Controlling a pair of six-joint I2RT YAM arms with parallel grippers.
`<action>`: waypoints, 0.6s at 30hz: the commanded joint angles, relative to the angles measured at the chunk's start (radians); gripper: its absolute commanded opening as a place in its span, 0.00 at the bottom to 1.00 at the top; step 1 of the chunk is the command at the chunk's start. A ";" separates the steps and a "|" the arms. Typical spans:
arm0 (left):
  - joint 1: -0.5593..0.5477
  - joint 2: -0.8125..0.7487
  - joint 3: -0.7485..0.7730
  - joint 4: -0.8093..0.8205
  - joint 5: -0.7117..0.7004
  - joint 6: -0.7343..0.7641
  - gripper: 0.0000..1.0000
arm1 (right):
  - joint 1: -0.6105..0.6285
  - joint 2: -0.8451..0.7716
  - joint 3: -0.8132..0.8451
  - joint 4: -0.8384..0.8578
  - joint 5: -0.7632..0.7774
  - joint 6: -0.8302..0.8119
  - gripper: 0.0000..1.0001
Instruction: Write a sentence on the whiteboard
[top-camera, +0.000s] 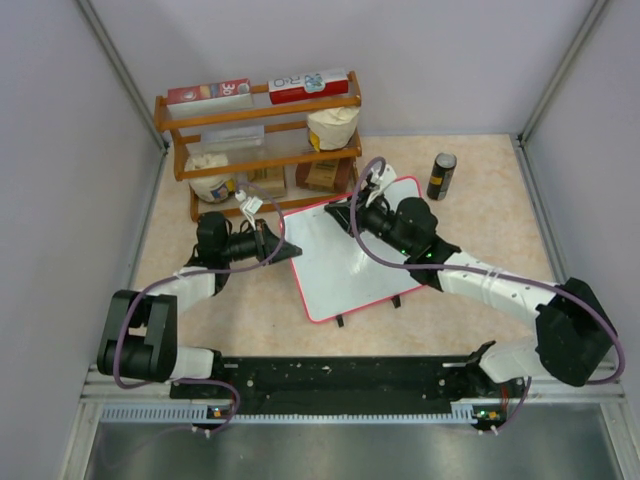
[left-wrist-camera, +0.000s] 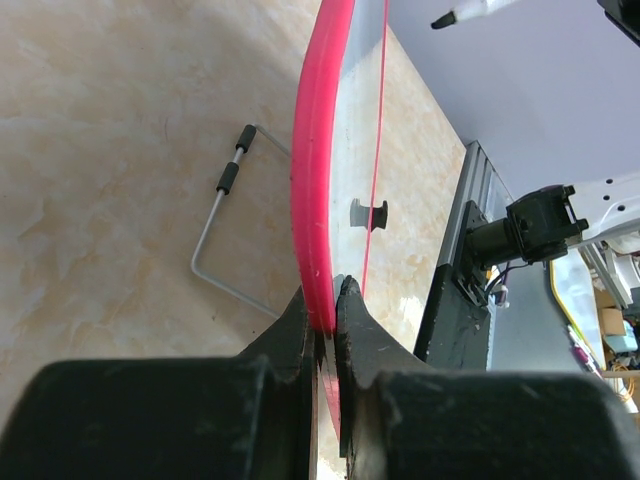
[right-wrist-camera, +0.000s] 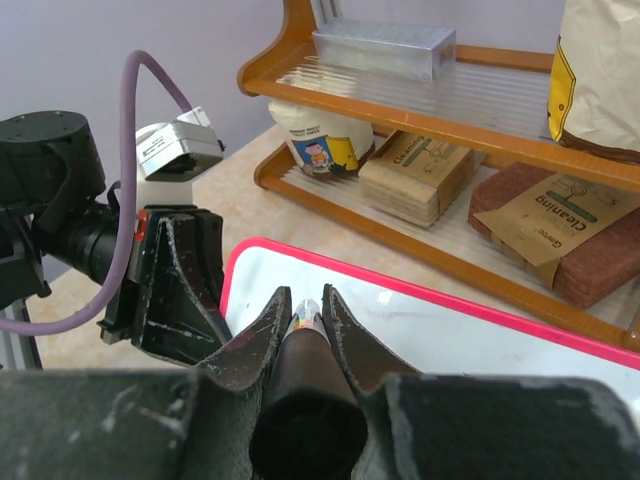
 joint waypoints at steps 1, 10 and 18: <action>-0.028 0.022 -0.061 -0.095 -0.034 0.219 0.00 | 0.025 0.025 0.064 0.047 0.049 -0.017 0.00; -0.028 0.028 -0.056 -0.095 -0.031 0.219 0.00 | 0.025 0.052 0.074 0.027 0.072 -0.011 0.00; -0.028 0.031 -0.055 -0.095 -0.028 0.219 0.00 | 0.025 0.077 0.069 0.035 0.077 -0.002 0.00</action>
